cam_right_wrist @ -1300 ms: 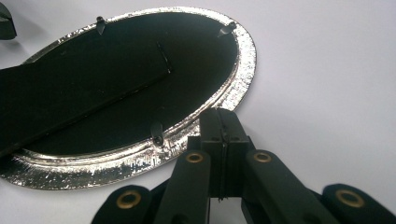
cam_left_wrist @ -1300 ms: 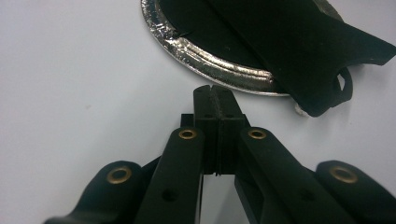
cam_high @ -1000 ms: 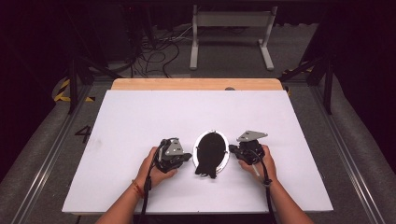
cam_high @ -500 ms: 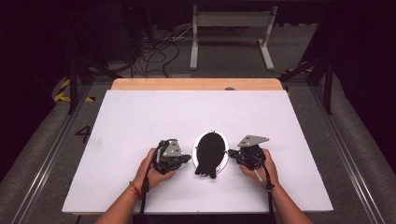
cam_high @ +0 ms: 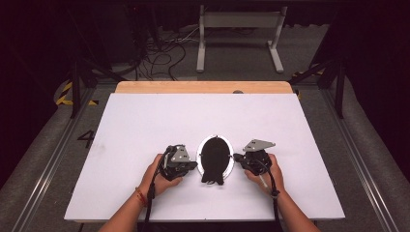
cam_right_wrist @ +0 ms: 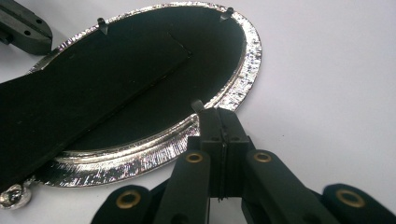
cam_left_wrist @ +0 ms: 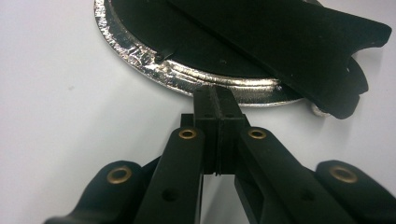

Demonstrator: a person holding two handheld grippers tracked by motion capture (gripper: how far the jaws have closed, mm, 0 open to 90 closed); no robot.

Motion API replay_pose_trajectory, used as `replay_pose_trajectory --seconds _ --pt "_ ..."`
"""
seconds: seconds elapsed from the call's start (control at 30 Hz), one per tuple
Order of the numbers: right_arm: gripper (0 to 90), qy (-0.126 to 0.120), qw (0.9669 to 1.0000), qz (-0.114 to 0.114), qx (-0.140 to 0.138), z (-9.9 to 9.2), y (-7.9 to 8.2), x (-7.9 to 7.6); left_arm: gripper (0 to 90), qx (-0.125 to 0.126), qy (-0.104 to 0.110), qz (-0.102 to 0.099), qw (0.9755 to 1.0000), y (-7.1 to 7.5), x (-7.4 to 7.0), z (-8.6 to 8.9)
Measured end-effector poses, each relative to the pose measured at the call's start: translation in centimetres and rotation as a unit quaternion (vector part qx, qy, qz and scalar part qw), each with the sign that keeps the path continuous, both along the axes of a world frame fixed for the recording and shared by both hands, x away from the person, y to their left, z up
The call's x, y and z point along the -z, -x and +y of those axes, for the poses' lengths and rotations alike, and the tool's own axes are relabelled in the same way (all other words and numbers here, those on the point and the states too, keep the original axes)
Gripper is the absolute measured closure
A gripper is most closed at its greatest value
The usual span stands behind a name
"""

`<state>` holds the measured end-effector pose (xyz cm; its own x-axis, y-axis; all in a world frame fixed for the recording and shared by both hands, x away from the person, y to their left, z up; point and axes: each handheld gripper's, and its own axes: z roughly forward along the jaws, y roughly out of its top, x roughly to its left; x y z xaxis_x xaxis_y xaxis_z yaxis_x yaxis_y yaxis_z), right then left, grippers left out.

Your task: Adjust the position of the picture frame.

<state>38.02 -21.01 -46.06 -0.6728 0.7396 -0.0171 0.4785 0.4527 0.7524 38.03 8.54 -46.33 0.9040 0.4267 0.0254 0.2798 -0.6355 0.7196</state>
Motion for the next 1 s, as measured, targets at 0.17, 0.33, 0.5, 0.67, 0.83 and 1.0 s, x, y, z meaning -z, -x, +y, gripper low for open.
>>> replay_pose_trajectory --seconds 0.17,0.33,0.5,0.67,0.83,1.0 --pt "90.0 0.001 1.0000 0.000 -0.003 0.1 0.1 0.0 90.0 0.009 -0.005 0.002 0.9999 0.3 -0.1 -0.2" --pt "89.9 0.009 0.9995 0.011 -0.028 0.1 0.8 -0.3 89.9 0.036 -0.001 0.000 0.9993 1.0 -0.5 0.0" --pt "90.0 0.020 0.9970 0.029 -0.070 0.4 2.0 -0.6 90.0 0.053 -0.009 0.006 0.9986 1.6 -0.2 -0.1" --pt "90.0 0.022 0.9959 0.027 -0.084 0.7 2.3 -0.6 90.0 0.045 -0.003 0.008 0.9990 1.6 -0.1 -0.4" --pt "90.0 0.014 0.9964 0.027 -0.079 0.7 2.3 -0.5 89.9 0.036 -0.001 0.009 0.9993 1.6 0.0 -0.6" --pt "90.0 0.011 0.9978 0.018 -0.063 0.8 2.2 -0.3 89.9 0.022 -0.004 0.002 0.9998 1.5 -0.1 -0.7"
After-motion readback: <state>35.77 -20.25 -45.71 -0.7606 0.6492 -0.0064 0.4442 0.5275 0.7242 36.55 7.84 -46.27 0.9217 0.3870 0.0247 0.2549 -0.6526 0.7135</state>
